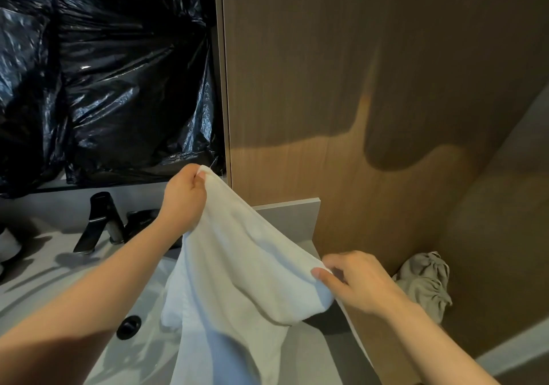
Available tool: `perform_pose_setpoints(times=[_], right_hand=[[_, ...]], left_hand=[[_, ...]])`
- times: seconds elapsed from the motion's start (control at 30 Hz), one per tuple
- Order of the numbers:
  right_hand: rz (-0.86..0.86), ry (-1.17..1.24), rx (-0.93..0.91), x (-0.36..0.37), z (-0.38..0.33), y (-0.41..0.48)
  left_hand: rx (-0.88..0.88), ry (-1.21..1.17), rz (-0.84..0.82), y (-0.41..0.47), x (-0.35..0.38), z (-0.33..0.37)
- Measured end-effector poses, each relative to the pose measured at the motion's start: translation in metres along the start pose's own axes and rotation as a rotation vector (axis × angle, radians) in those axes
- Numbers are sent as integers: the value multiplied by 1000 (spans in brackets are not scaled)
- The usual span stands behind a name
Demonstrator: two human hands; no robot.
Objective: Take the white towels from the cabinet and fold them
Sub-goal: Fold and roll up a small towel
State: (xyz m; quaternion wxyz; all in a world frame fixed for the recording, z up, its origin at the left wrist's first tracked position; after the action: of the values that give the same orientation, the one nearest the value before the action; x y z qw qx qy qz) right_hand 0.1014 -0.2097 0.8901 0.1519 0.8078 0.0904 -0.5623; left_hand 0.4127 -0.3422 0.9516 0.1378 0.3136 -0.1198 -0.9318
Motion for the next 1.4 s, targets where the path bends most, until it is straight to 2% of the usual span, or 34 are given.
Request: perform_pose_setpoints(times=[0.13,0.43,0.67,0.83,0.93,1.07,1.17,1.27,1.4], right_hand=[[5,6,27,-5,9,0],[112,-211,-3,-67,23,17],[125,-309,-4,-89,16,23],[357,-470,-150,-137,5,37],[550,-457,-212,-160,-8,47],[667,-477,-263,-183,-24,58],[663,-530,-284,-193,-25,62],[584,-685,-311,-197,-16,64],[469,-802,-195,-197,-7,69]], left_hand=[[-17,35,-7,5,-1,-5],[41,41,90,23,-16,5],[94,18,127,28,-26,17],[155,-49,185,38,-50,42],[165,-109,226,49,-64,51],[154,-124,246,57,-71,50],[157,-124,259,59,-71,49],[183,-92,241,57,-68,48],[193,-94,197,52,-59,48]])
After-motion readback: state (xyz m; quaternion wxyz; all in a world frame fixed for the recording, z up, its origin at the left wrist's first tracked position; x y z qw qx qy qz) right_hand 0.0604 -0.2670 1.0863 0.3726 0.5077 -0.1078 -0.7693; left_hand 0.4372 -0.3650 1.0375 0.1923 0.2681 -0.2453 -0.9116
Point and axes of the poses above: each hand's wrist, its own y-axis towards the middle knuckle, its own x-axis out of the palm, z = x × y, the point moved 2 cm from there along y, towards the middle knuckle, and after that the axes turned 4 degrees about -x, right-handed, at the moved point
